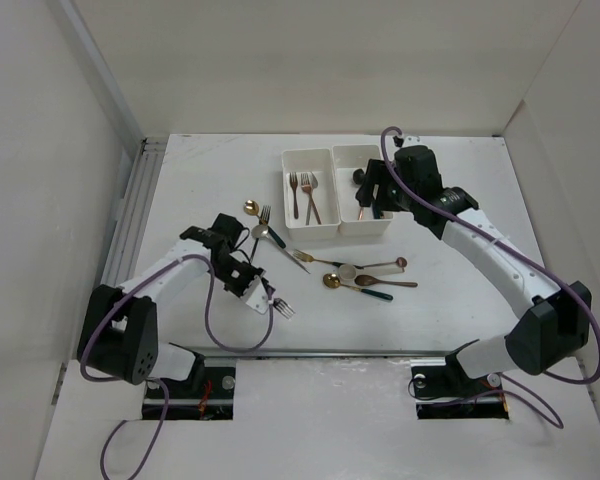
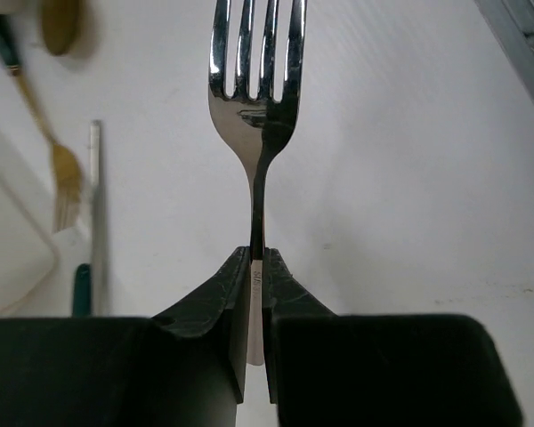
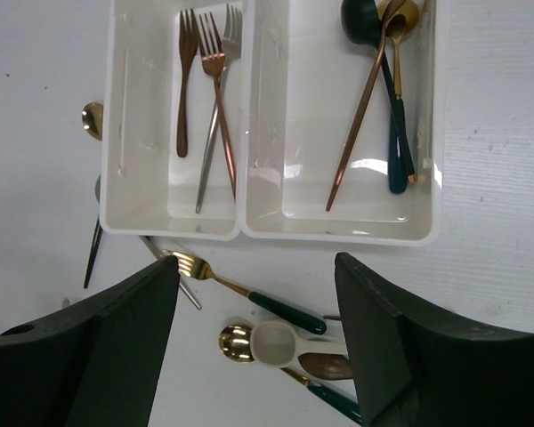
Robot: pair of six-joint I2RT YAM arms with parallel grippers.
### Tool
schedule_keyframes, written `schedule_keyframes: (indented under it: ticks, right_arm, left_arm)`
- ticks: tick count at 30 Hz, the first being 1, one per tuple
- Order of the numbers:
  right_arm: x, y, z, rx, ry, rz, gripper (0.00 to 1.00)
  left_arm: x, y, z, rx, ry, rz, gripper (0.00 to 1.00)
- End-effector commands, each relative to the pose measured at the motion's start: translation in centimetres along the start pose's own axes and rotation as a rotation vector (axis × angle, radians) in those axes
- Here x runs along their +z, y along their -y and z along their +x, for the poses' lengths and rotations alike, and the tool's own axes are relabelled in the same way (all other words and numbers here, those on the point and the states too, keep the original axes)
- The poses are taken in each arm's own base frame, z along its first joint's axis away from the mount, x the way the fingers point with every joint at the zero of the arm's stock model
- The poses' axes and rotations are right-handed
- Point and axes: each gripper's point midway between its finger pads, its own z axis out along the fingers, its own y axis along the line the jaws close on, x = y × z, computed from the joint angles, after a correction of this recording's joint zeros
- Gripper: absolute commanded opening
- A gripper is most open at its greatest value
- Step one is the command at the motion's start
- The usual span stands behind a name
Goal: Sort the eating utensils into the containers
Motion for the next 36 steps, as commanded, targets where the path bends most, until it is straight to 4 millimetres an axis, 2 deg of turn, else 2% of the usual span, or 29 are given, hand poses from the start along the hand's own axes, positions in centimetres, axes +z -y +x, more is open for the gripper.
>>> schedule_keyframes:
  ticks: [1, 3, 4, 6, 7, 8, 9, 10, 11, 12, 13, 14, 15, 16, 17, 18, 19, 21, 24, 26, 27, 28, 30, 31, 32, 33, 34, 35, 36]
  right_arm:
    - [-0.9, -2.2, -2.3, -0.006, 0.061, -0.087, 0.76]
    - [-1.8, -2.7, -3.4, -0.013, 0.085, -0.150, 0.79]
    - [-2.9, -3.3, -4.7, -0.023, 0.136, -0.199, 0.81]
    - [-4.5, -4.6, -5.9, -0.072, 0.179, -0.292, 0.90]
    - [-5.2, -5.4, -6.8, -0.096, 0.219, -0.332, 0.93]
    - [-6.5, -6.2, -7.4, -0.142, 0.249, -0.384, 1.00]
    - [-7.1, -6.7, -7.7, -0.162, 0.267, -0.413, 1.00]
    - [-7.4, -6.8, -7.9, -0.177, 0.283, -0.433, 1.00]
    - [-8.3, -7.2, -8.2, -0.184, 0.299, -0.459, 1.00]
    - [-8.6, -7.4, -8.1, -0.199, 0.304, -0.478, 1.00]
    - [-9.2, -8.2, -7.8, -0.213, 0.304, -0.530, 1.00]
    - [-9.7, -8.9, -7.9, -0.211, 0.325, -0.576, 1.00]
    - [-10.5, -9.5, -8.1, -0.197, 0.336, -0.621, 1.00]
    - [-11.0, -10.2, -8.4, -0.202, 0.350, -0.658, 0.98]
    - [-11.2, -11.1, -7.9, -0.212, 0.351, -0.688, 0.98]
    - [-11.2, -11.0, -8.6, -0.187, 0.371, -0.657, 0.98]
    - [-10.8, -10.4, -9.2, -0.133, 0.384, -0.608, 0.97]
    - [-9.9, -9.7, -9.2, -0.117, 0.379, -0.558, 0.97]
    - [-9.5, -8.6, -8.9, -0.090, 0.346, -0.493, 0.97]
    - [-7.8, -6.7, -6.5, -0.057, 0.226, -0.387, 0.98]
    - [-7.3, -5.4, -6.6, -0.033, 0.204, -0.311, 0.98]
    - [-6.5, -3.6, -3.7, -0.017, 0.073, -0.226, 0.98]
    - [-5.1, -1.8, -0.3, 0.046, -0.086, -0.115, 0.93]
    - [-5.3, -1.0, 2.5, 0.057, -0.185, -0.075, 0.92]
    - [-5.7, -0.8, 3.8, 0.058, -0.212, -0.057, 0.92]
    - [-5.8, -0.7, 6.0, 0.056, -0.242, -0.031, 0.92]
    - [-6.7, -1.2, 5.9, 0.058, -0.226, -0.043, 0.89]
    - [-6.9, -0.9, 7.8, 0.054, -0.252, -0.042, 0.87]
    - [-8.1, -1.1, 8.1, 0.056, -0.236, -0.065, 0.82]
  left_arm:
    - [-3.0, -3.2, -3.4, -0.045, 0.117, -0.110, 0.00]
    - [-4.5, -5.2, -5.0, -0.103, 0.202, -0.172, 0.00]
    - [-6.5, -7.1, -5.8, -0.095, 0.218, -0.227, 0.00]
    - [-8.0, -8.9, -7.6, -0.194, 0.320, -0.263, 0.00]
    - [-9.7, -10.7, -8.8, -0.192, 0.350, -0.307, 0.00]
    - [-10.7, -11.9, -9.8, -0.279, 0.429, -0.329, 0.00]
    - [-11.5, -12.8, -10.0, -0.326, 0.465, -0.349, 0.00]
    - [-13.0, -14.8, -11.1, -0.292, 0.513, -0.402, 0.00]
    - [-12.9, -14.5, -11.3, -0.396, 0.536, -0.376, 0.00]
    - [-14.4, -16.5, -11.4, -0.373, 0.557, -0.439, 0.00]
    - [-15.3, -17.1, -12.2, -0.393, 0.597, -0.450, 0.00]
    - [-15.2, -17.2, -12.4, -0.553, 0.649, -0.420, 0.00]
    - [-16.9, -18.9, -13.1, -0.487, 0.673, -0.491, 0.00]
    - [-17.9, -19.2, -13.6, -0.495, 0.696, -0.519, 0.00]
    - [-18.3, -19.3, -14.0, -0.501, 0.718, -0.531, 0.00]
    - [-18.0, -19.3, -13.7, -0.555, 0.732, -0.539, 0.00]
    - [-18.7, -20.2, -13.3, -0.523, 0.713, -0.614, 0.00]
    - [-18.7, -20.3, -12.5, -0.503, 0.662, -0.646, 0.00]
    - [-14.6, -18.5, -9.9, -0.394, 0.409, -0.585, 0.00]
    - [-12.8, -17.3, -8.3, -0.413, 0.298, -0.546, 0.01]
    - [-12.5, -16.9, -7.9, -0.430, 0.287, -0.538, 0.03]
    - [-11.9, -16.5, -7.4, -0.447, 0.277, -0.529, 0.05]
    - [-11.7, -15.9, -7.2, -0.506, 0.271, -0.528, 0.08]
    - [-11.8, -15.9, -7.3, -0.525, 0.283, -0.540, 0.10]
    - [-11.5, -15.3, -6.9, -0.569, 0.291, -0.546, 0.11]
    - [-12.2, -15.5, -7.3, -0.588, 0.306, -0.591, 0.12]
    - [-12.4, -15.4, -7.3, -0.573, 0.300, -0.613, 0.12]
    - [-11.5, -14.5, -7.0, -0.642, 0.313, -0.611, 0.12]
    - [-12.0, -14.9, -7.0, -0.636, 0.321, -0.652, 0.13]
